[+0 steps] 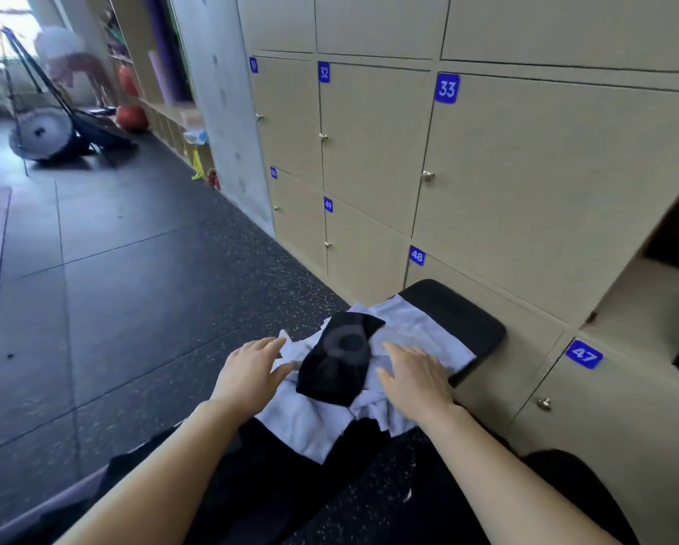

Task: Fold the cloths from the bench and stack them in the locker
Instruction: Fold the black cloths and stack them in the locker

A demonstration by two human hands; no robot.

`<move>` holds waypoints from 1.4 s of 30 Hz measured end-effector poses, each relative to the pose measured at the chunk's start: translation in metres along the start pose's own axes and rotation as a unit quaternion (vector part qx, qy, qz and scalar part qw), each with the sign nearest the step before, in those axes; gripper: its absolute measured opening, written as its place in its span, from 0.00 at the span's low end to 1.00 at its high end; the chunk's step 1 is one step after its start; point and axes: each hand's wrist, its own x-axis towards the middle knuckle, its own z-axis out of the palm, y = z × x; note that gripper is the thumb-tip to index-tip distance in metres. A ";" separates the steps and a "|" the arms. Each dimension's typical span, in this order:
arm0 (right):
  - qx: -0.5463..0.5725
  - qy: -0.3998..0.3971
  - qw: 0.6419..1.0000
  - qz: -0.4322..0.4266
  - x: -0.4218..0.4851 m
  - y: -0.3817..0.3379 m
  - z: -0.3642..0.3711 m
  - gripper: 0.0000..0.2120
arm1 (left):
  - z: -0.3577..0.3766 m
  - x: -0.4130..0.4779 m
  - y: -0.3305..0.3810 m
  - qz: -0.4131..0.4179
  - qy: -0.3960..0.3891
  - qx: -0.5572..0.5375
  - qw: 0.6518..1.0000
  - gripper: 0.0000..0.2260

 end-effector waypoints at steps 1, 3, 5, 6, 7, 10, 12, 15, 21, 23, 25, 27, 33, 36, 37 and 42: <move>-0.005 -0.004 1.000 0.002 0.003 -0.001 0.004 0.15 | 0.004 0.003 -0.001 -0.001 -0.002 -0.004 1.000 0.23; -0.011 0.001 1.000 0.011 0.010 0.001 0.010 0.15 | 0.013 0.013 0.000 -0.003 -0.004 -0.012 1.000 0.21; -0.003 0.005 1.000 0.027 0.018 0.005 0.017 0.15 | 0.022 0.026 0.003 -0.002 -0.008 -0.017 1.000 0.19; 0.003 0.003 0.999 0.036 0.022 0.006 0.021 0.15 | 0.027 0.033 0.005 -0.002 -0.008 -0.022 1.000 0.18; 0.008 0.002 0.999 0.046 0.027 0.008 0.025 0.15 | 0.032 0.040 0.006 -0.003 -0.009 -0.029 1.000 0.18; 0.016 -0.001 0.998 0.059 0.040 0.009 0.041 0.14 | 0.048 0.060 0.008 -0.007 -0.009 -0.043 0.999 0.16; 0.020 0.001 0.997 0.069 0.048 0.010 0.053 0.15 | 0.057 0.072 0.009 -0.016 -0.005 -0.038 0.999 0.15; 0.040 0.004 0.994 0.098 0.058 0.011 0.067 0.18 | 0.067 0.086 0.009 -0.035 -0.006 -0.036 0.999 0.15; 0.095 0.018 0.986 0.134 0.064 0.006 0.081 0.18 | 0.078 0.091 0.013 -0.064 0.018 -0.119 0.991 0.14; 0.111 0.015 0.983 0.144 0.064 0.004 0.083 0.18 | 0.079 0.089 0.016 -0.075 0.037 -0.157 0.984 0.13; 0.146 0.021 0.976 0.158 0.066 0.001 0.083 0.15 | 0.078 0.088 0.020 -0.087 0.043 -0.188 0.977 0.13; 0.197 0.027 0.962 0.186 0.068 -0.002 0.081 0.09 | 0.077 0.089 0.023 -0.114 0.039 -0.226 0.967 0.14; 0.302 0.035 0.922 0.239 0.070 -0.006 0.065 0.04 | 0.061 0.093 0.032 -0.184 0.028 -0.381 0.906 0.10; 0.357 0.054 0.900 0.242 0.068 -0.005 0.054 0.06 | 0.046 0.090 0.037 -0.225 -0.018 -0.494 0.840 0.07; 0.376 0.058 0.892 0.242 0.067 -0.004 0.050 0.06 | 0.042 0.088 0.038 -0.230 -0.034 -0.513 0.827 0.08; 0.480 0.104 0.841 0.225 0.060 -0.001 0.023 0.06 | 0.021 0.083 0.044 -0.182 0.010 -0.552 0.814 0.07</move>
